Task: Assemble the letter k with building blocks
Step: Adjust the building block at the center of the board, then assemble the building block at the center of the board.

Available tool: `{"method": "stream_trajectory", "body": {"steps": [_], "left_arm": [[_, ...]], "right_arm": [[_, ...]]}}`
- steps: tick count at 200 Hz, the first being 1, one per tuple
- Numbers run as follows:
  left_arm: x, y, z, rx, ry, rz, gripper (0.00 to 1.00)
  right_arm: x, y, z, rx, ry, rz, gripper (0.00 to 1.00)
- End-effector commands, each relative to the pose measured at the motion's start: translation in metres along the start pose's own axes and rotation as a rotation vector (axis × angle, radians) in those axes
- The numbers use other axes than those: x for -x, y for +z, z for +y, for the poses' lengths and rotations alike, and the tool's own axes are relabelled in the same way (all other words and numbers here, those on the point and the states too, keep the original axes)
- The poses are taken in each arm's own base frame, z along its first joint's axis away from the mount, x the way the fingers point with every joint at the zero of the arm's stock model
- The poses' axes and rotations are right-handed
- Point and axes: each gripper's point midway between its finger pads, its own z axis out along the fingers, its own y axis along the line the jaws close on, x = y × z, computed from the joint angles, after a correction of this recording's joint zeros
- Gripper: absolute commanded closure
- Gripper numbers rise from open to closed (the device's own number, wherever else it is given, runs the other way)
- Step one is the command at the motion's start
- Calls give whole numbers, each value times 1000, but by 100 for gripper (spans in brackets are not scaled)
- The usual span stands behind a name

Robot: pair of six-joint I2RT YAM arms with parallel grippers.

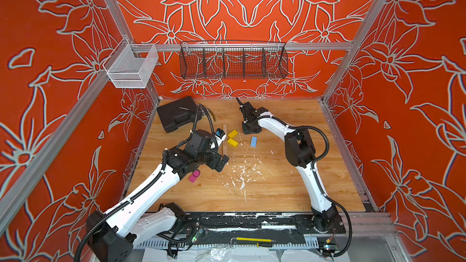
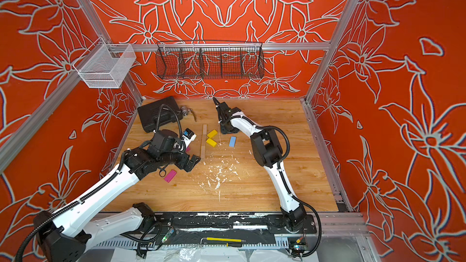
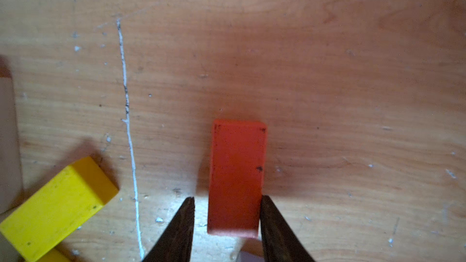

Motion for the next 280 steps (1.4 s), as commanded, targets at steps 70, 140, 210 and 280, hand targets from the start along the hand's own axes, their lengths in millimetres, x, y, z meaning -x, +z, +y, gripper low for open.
{"method": "stream_trajectory", "body": {"steps": [70,140,210,280], "left_arm": [[1,0,5,8,-19,-2,0],[6,-11,-31,-196,75,-100,0],[13,-33,-69,-406,190,-238,3],[13,-27,-62,-368,171,-215,3]], "right_arm": [[-1,-11,-9,-23,33,3,51],[-22,-68,-26,14,142,-73,40],[-59,-62,-44,-59,180,-24,43],[-53,-34,-15,-23,155,10,47]]}}
